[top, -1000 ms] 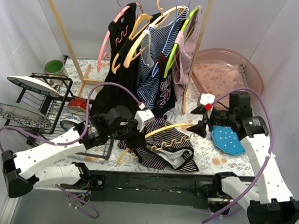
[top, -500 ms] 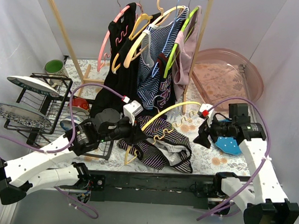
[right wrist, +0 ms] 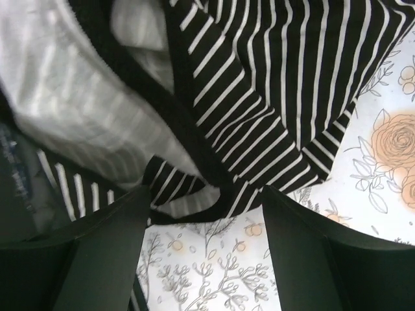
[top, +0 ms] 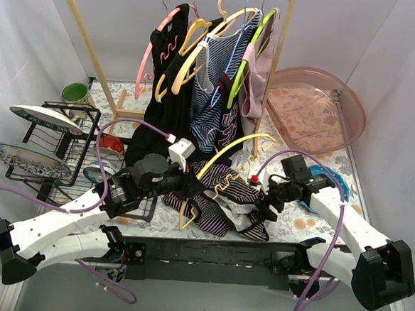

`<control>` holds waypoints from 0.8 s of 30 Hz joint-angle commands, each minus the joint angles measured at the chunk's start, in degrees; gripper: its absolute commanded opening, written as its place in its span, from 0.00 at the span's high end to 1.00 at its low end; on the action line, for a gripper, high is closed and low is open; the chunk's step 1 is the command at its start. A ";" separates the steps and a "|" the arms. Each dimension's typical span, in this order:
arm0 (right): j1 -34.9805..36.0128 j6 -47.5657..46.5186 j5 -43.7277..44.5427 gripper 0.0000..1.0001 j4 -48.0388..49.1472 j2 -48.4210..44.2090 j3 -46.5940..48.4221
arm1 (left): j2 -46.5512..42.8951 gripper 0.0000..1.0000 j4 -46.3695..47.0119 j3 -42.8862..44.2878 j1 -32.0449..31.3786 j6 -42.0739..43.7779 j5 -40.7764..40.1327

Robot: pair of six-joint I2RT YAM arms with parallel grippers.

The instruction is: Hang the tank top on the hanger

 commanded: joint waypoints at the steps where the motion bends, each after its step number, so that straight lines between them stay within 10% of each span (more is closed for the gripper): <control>1: 4.28 5.70 9.25 0.23 11.65 1.49 -2.29 | -2.27 1.00 4.91 0.43 0.02 -1.11 -1.21; 10: 5.07 9.84 19.62 0.26 18.60 4.66 -6.25 | -3.85 1.00 4.21 0.70 0.02 -0.50 -4.02; 19: 3.41 12.12 22.18 0.94 17.98 -0.33 -4.58 | -7.98 1.00 2.98 1.23 0.02 1.61 -4.90; 24: -4.48 15.89 23.24 0.99 19.83 -4.74 0.32 | -11.50 1.00 3.24 -0.09 0.02 4.33 0.00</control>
